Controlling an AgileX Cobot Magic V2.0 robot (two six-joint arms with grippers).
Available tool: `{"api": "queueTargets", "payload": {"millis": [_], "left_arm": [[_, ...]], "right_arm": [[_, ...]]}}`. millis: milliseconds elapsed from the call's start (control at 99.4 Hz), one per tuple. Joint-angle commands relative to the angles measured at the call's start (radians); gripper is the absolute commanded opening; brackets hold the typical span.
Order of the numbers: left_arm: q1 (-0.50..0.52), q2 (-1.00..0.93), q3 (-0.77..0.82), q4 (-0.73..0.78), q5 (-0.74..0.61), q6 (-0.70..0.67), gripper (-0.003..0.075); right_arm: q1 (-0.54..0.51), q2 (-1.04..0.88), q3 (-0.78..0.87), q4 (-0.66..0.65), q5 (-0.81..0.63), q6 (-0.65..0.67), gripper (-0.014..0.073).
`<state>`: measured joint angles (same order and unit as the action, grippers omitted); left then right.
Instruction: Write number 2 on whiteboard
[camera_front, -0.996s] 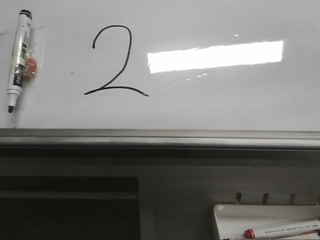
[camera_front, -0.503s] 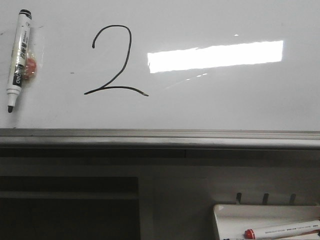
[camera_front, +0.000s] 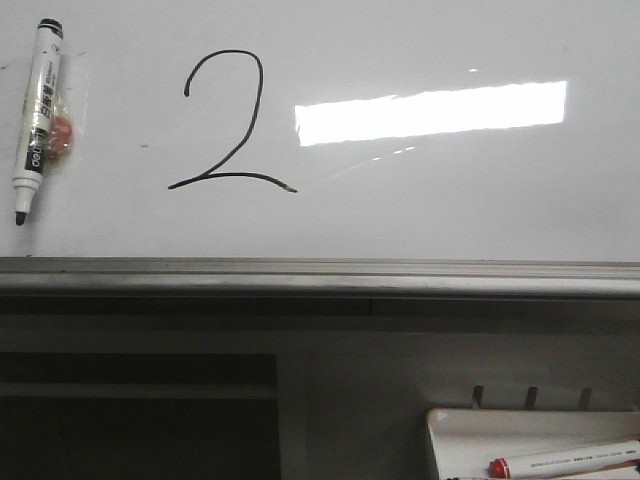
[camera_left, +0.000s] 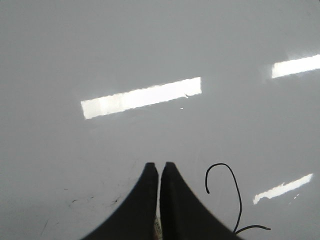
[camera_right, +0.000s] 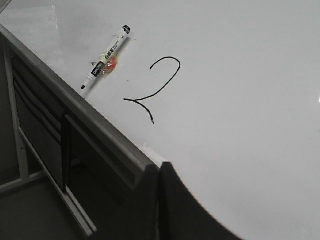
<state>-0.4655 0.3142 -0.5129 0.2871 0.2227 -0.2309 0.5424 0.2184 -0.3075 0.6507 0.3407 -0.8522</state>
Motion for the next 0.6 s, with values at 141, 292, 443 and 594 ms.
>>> {"api": "queueTargets", "payload": {"millis": [141, 292, 443, 594], "left_arm": [[-0.007, 0.008, -0.023, 0.003, -0.064, -0.005, -0.002], [-0.001, 0.005, 0.005, 0.002, -0.072, -0.005, -0.002], [0.057, -0.029, 0.047, -0.133, -0.072, 0.016, -0.002], [0.176, -0.115, 0.112, -0.172, -0.074, 0.157, -0.002]], "right_arm": [[-0.006, 0.006, -0.024, 0.017, -0.063, -0.009, -0.0051], [-0.006, 0.006, -0.024, 0.017, -0.063, -0.009, -0.0051], [-0.006, 0.006, -0.024, 0.017, -0.063, -0.009, -0.0051], [-0.006, 0.006, -0.024, 0.017, -0.063, -0.009, -0.0051]]}}
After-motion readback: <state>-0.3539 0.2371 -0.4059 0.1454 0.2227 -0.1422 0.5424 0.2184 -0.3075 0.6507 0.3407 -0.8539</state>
